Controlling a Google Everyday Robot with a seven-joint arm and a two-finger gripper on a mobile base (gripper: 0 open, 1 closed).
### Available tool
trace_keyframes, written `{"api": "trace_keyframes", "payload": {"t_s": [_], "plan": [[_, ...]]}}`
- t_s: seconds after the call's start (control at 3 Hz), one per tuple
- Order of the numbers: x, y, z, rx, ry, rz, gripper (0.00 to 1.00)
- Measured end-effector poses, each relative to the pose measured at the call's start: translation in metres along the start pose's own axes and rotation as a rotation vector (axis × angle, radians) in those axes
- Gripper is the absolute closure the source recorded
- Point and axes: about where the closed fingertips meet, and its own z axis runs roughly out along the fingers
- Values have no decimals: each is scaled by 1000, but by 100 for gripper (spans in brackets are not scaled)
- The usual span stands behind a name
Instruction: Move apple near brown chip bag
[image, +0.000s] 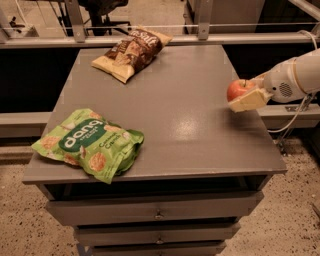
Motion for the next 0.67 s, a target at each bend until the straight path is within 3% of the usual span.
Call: {"api": "trace_keyframes", "payload": {"t_s": [0.67], "plan": [[-10,4,11,-18,-28,4,100]]}}
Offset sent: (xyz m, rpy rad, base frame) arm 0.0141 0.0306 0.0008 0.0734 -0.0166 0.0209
